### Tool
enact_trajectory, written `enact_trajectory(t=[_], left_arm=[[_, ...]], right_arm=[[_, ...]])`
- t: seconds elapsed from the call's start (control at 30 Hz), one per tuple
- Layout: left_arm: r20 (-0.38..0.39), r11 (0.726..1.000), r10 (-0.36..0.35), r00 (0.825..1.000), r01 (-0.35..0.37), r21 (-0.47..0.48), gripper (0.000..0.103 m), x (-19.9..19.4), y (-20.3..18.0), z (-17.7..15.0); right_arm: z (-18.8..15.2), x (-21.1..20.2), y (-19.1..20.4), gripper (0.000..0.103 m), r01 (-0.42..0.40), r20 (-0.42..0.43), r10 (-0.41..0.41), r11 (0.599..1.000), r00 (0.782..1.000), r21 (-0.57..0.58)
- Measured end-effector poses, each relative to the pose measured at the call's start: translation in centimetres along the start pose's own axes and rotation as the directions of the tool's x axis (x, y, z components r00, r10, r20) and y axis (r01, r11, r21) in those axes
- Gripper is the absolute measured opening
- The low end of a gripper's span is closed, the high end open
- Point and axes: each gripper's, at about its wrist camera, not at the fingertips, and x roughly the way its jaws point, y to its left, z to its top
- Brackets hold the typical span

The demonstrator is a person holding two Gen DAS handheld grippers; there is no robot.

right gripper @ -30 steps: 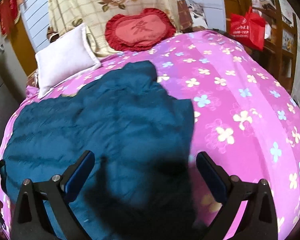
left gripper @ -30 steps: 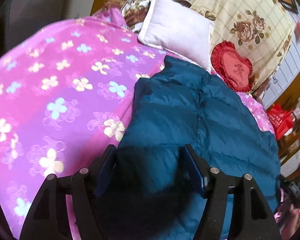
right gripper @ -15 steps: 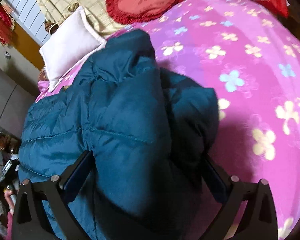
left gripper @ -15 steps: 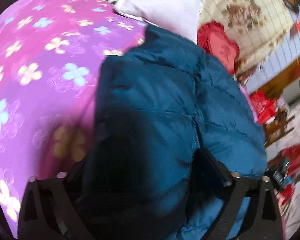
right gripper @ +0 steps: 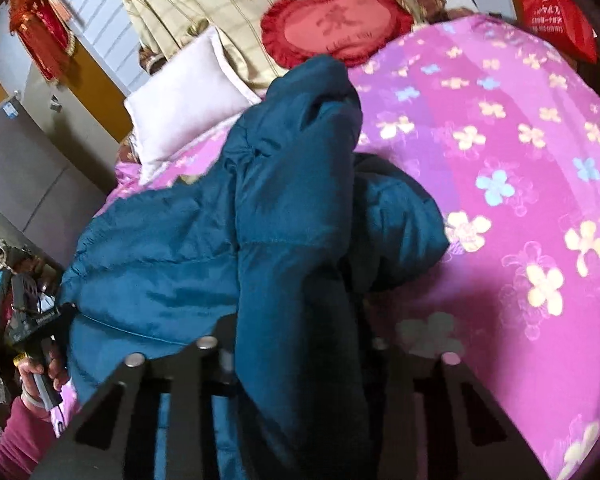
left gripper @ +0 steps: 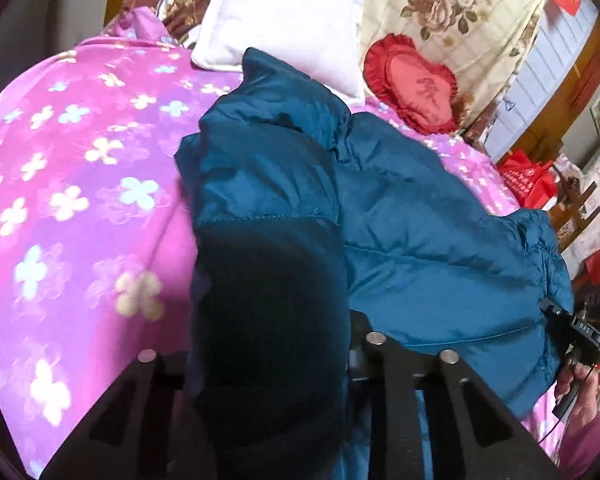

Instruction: Fold large clothes

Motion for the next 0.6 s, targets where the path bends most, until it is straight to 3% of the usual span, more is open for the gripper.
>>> enact_trajectory(t=[0.23,0.4,0.5,0.57,0.6], left_arm=[[-0.019,0.997,-0.082,0.996,0.082,-0.008,0.005,-8.5,0.7,-4.3],[-0.076,0.998,-0.064,0.995,0.064,-0.001,0.006,-12.6,0.4,-8.9],[-0.084,1.0,0.013,0.996,-0.011,0.015,0.014,-12.0,0.2,-11.2],[-0.088,0.994,0.108,0.99,-0.107,0.018,0.03,-10.4,0.4,-12.5],[-0.077,0.988,0.155,0.985,-0.154,0.02,0.036,-9.6,0.5,-13.1]], right_arm=[[-2.7,-7.5,2.7,0.029,-0.091,0.024,0.092,0.996,0.995,-0.015],[-7.5,-12.6,3.6,0.031,-0.129,-0.035,0.129,0.992,0.991,-0.012],[-10.7,-14.0,3.3,0.04,-0.111,-0.075,0.11,0.994,0.991,-0.004],[-12.8,-13.5,2.6,0.047,-0.03,-0.098,0.029,1.0,0.995,-0.008],[-13.5,-13.2,2.3,0.057,0.005,-0.105,-0.006,1.0,0.994,-0.005]])
